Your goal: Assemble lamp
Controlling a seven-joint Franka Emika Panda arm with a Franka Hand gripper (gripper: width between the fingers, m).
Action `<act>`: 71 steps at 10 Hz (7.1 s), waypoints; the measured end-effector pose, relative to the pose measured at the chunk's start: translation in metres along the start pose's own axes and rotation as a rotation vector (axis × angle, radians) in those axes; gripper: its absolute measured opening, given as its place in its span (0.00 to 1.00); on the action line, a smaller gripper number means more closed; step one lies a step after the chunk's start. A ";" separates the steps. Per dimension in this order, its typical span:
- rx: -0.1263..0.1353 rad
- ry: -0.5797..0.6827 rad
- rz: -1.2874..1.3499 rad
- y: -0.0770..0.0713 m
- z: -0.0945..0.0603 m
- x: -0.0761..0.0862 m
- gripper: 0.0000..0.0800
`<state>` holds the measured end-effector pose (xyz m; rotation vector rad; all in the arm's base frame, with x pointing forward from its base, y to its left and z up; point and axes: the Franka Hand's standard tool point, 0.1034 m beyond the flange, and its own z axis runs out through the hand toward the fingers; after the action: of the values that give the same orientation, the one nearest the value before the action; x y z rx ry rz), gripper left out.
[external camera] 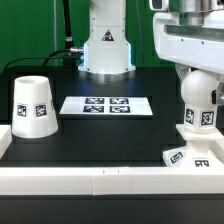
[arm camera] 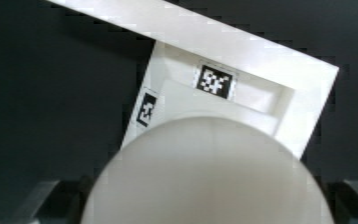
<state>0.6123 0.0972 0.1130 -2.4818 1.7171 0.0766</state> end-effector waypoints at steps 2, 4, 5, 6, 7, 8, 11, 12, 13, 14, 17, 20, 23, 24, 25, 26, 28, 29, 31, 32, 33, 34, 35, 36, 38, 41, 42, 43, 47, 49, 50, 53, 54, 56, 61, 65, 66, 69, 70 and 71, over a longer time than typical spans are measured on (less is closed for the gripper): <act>0.002 0.000 -0.115 -0.002 -0.002 0.000 0.83; 0.001 0.000 -0.242 -0.002 -0.002 0.000 0.87; 0.001 0.000 -0.320 -0.002 -0.002 0.000 0.87; 0.001 0.000 -0.370 -0.002 -0.002 0.000 0.87; 0.001 0.000 -0.464 -0.002 -0.002 0.000 0.87; -0.009 0.006 -0.604 -0.001 -0.002 0.000 0.87; -0.033 0.023 -1.009 -0.004 -0.005 -0.001 0.87; -0.035 0.023 -1.063 -0.003 -0.005 0.001 0.87; -0.036 0.022 -1.126 -0.003 -0.005 0.001 0.87; -0.037 0.021 -1.179 -0.003 -0.004 0.001 0.87; -0.058 0.027 -1.455 -0.003 -0.005 0.002 0.87; -0.117 0.050 -1.812 -0.006 -0.007 0.003 0.87; -0.127 0.040 -1.990 -0.005 -0.007 0.005 0.87; -0.131 0.035 -2.069 -0.005 -0.007 0.006 0.87; -0.161 0.034 -2.178 -0.004 -0.006 0.005 0.87; -0.196 0.032 -2.316 -0.005 -0.006 0.004 0.87; -0.244 0.020 -2.510 -0.009 -0.004 0.000 0.87; -0.250 0.017 -2.548 -0.009 -0.003 -0.002 0.87; -0.278 0.001 -2.687 -0.009 -0.002 -0.004 0.87; -0.281 -0.004 -2.720 -0.009 -0.002 -0.003 0.87; -0.296 -0.017 -2.805 -0.009 -0.003 -0.001 0.87; -0.303 -0.020 -2.828 -0.008 -0.003 0.001 0.72; -0.302 -0.017 -2.814 -0.008 -0.003 0.001 0.72; -0.302 -0.017 -2.813 -0.008 -0.003 0.001 0.72; -0.302 -0.017 -2.811 -0.008 -0.003 0.001 0.72; -0.280 0.011 -2.604 -0.008 -0.003 0.001 0.72; -0.273 0.022 -2.499 -0.008 -0.003 0.001 0.72; -0.258 0.036 -2.384 -0.008 -0.003 0.000 0.72; -0.230 0.077 -2.076 -0.009 -0.005 0.003 0.72; -0.220 0.087 -1.971 -0.009 -0.007 0.003 0.72; -0.211 0.093 -1.890 -0.009 -0.008 0.004 0.72; -0.192 0.116 -1.692 -0.011 -0.010 0.008 0.72; -0.192 0.115 -1.693 -0.011 -0.010 0.008 0.72; -0.195 0.116 -1.722 -0.006 -0.018 0.009 0.83; -0.207 0.139 -1.758 0.036 -0.067 0.038 0.87; -0.210 0.132 -1.771 0.038 -0.064 0.039 0.87; -0.223 0.116 -1.844 0.049 -0.065 0.051 0.87; -0.217 0.044 -1.893 0.106 -0.062 0.115 0.87; -0.216 0.044 -1.888 0.106 -0.063 0.116 0.87; -0.216 0.043 -1.892 0.105 -0.062 0.114 0.87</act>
Offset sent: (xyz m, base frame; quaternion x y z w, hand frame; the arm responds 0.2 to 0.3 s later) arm 0.0000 0.0000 0.0000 0.0000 0.0000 -0.1296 0.9916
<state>0.5526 -0.0537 0.1542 -3.0156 -1.0777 0.0075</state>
